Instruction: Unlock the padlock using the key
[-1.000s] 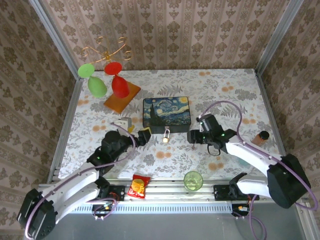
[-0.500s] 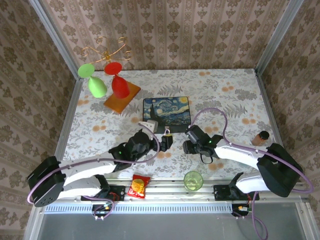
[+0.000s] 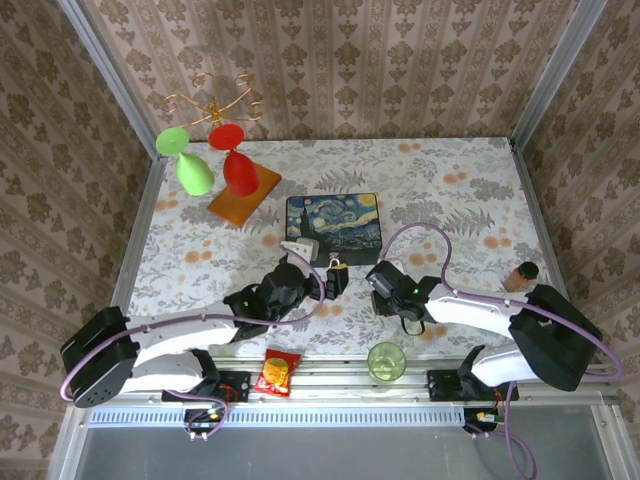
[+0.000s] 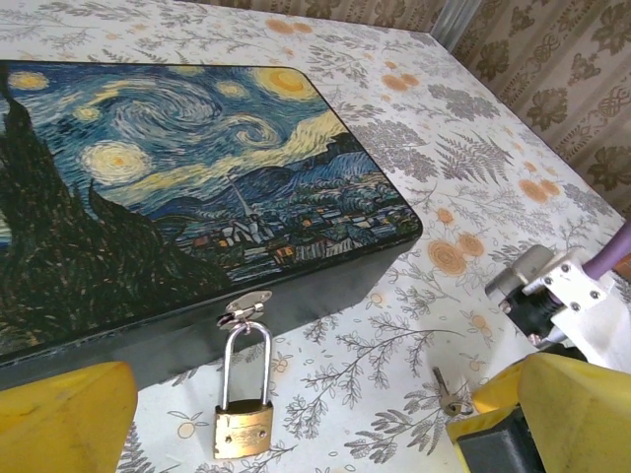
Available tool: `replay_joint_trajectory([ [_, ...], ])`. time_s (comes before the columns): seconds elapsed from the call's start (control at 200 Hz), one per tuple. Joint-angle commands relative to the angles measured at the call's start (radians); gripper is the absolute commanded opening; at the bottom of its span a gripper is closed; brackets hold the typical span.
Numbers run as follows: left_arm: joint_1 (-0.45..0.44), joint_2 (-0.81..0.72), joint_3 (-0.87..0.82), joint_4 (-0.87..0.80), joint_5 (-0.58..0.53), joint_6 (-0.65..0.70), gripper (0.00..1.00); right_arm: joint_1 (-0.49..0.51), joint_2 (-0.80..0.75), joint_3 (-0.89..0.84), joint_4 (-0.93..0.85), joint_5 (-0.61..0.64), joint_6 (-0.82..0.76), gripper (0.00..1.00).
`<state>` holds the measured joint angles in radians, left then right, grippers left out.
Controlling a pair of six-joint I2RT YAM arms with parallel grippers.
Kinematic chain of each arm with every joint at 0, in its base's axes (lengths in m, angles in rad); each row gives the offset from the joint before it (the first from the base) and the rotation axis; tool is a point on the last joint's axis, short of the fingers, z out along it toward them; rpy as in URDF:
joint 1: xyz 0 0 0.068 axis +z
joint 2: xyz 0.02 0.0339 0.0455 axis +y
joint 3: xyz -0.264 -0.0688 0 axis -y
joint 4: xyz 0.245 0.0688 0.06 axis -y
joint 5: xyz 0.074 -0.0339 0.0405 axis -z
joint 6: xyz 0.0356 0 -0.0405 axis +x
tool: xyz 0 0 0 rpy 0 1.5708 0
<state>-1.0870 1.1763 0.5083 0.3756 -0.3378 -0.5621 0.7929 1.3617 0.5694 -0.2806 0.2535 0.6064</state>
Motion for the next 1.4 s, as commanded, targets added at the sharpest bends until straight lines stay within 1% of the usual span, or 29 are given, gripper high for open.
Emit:
replay_joint_trajectory([
  [0.0,-0.009,-0.031,-0.020,0.027,-0.038,-0.005,1.00,0.005,0.023,-0.016,-0.009,0.042,0.018,0.36],
  [0.05,-0.010,-0.036,-0.021,0.025,-0.040,-0.004,1.00,0.009,0.024,-0.011,-0.009,0.041,0.015,0.33],
  [0.09,-0.011,-0.038,-0.022,0.023,-0.041,-0.002,1.00,0.015,0.056,-0.006,-0.010,0.051,0.015,0.33],
  [0.27,-0.011,-0.044,-0.039,0.056,-0.034,0.004,1.00,0.023,0.072,0.001,0.017,0.061,0.012,0.32],
  [0.48,-0.010,-0.063,-0.049,0.051,-0.030,0.013,1.00,0.020,0.114,0.027,0.026,0.091,-0.016,0.30],
  [0.61,-0.010,-0.083,-0.063,0.048,-0.039,0.022,1.00,0.019,0.131,0.040,0.051,0.083,-0.029,0.26],
  [0.7,-0.011,-0.088,-0.063,0.033,-0.040,0.028,1.00,0.019,0.137,0.059,0.030,0.091,-0.036,0.16],
  [0.785,-0.011,-0.090,-0.069,0.032,-0.041,0.027,1.00,0.020,0.131,0.067,0.019,0.097,-0.045,0.13],
  [0.81,-0.010,-0.090,-0.072,0.034,-0.039,0.027,1.00,0.019,0.129,0.070,0.014,0.099,-0.045,0.10],
  [0.845,-0.010,-0.087,-0.075,0.041,-0.034,0.029,1.00,0.020,0.122,0.075,0.005,0.103,-0.046,0.07],
  [0.9,-0.010,-0.081,-0.077,0.049,-0.024,0.041,1.00,0.019,0.106,0.079,-0.012,0.101,-0.045,0.05],
  [0.945,-0.009,-0.079,-0.074,0.049,-0.016,0.050,1.00,0.020,0.086,0.081,-0.029,0.098,-0.043,0.01],
  [1.04,-0.008,-0.077,-0.065,0.042,-0.007,0.061,1.00,0.022,0.038,0.077,-0.065,0.096,-0.046,0.00],
  [1.135,-0.005,-0.081,-0.044,0.008,-0.005,0.059,1.00,0.021,-0.064,0.073,-0.094,0.082,-0.083,0.00],
  [1.245,0.012,-0.090,-0.004,-0.061,0.015,-0.005,1.00,0.019,-0.180,0.072,-0.108,0.044,-0.145,0.00],
  [1.335,0.040,-0.100,0.032,-0.125,0.065,-0.112,1.00,0.020,-0.278,0.056,-0.068,-0.028,-0.229,0.00],
  [1.395,0.060,-0.112,0.043,-0.139,0.102,-0.173,1.00,0.020,-0.335,0.039,-0.033,-0.076,-0.287,0.00],
])
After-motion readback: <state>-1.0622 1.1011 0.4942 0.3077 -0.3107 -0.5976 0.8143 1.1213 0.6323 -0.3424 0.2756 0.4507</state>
